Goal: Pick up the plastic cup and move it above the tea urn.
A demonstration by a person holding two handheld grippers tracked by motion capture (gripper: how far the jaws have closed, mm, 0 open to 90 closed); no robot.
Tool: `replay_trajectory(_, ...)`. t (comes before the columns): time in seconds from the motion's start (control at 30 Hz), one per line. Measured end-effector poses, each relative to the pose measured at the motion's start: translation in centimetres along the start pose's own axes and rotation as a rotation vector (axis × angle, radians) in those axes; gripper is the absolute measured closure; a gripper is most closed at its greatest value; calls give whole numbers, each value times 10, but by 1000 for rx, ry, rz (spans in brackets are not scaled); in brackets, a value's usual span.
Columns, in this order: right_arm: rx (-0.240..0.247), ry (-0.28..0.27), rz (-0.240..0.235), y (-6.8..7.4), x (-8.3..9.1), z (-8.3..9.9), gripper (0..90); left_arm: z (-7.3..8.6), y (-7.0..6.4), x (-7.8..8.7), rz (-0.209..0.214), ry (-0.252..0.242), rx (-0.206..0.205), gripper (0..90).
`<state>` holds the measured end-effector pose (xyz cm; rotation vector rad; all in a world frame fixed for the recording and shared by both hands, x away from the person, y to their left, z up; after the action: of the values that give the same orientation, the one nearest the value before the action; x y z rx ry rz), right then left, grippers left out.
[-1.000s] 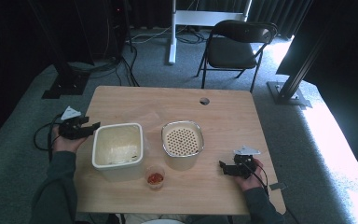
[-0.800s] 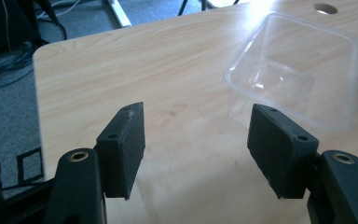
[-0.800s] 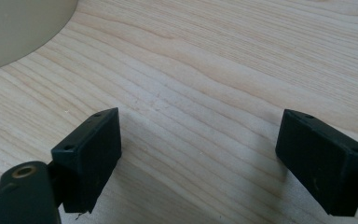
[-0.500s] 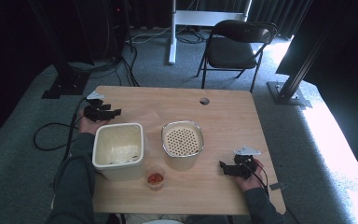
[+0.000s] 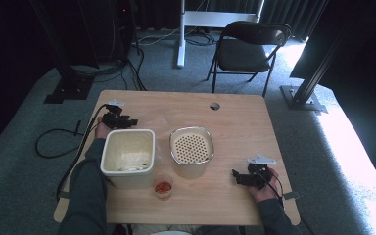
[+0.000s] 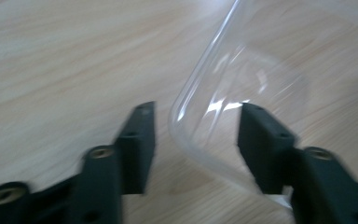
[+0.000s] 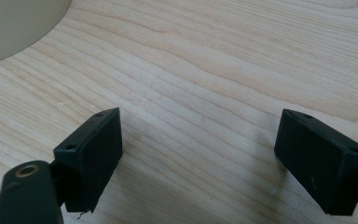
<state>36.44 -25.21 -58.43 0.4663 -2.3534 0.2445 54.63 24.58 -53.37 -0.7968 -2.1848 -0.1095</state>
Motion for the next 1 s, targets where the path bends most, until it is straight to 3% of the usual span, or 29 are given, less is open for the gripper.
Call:
replay_trajectory(0.13,-4,1,2,0,1,1,145,4,2,6,-70,27,-24,697)
replay_trajectory(0.23,-5,1,2,-1,1,1,145,9,5,14,-102,30,-29,723)
replay_trajectory(0.33,-4,1,2,-1,1,1,145,16,12,25,-129,-5,8,735)
replay_trajectory(0.5,-4,1,2,-1,1,1,145,22,21,56,-149,-108,67,778)
replay_trajectory(0.73,-4,1,2,-1,1,1,145,23,24,99,-255,-169,33,827)
replay_trajectory(1.0,-4,1,2,-1,1,1,145,20,22,139,-318,-241,9,828)
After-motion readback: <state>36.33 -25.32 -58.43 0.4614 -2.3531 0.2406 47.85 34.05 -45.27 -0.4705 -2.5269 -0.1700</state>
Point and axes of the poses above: each handheld gripper's, and its own axes: x roughly backward along the jaws, z roughly out of its underside, y roughly to its left, the point moved 5 cm from there along -x, roughly forward along the jaws, and after that the axes turned 4 degrees about z, right-handed, at the moved point
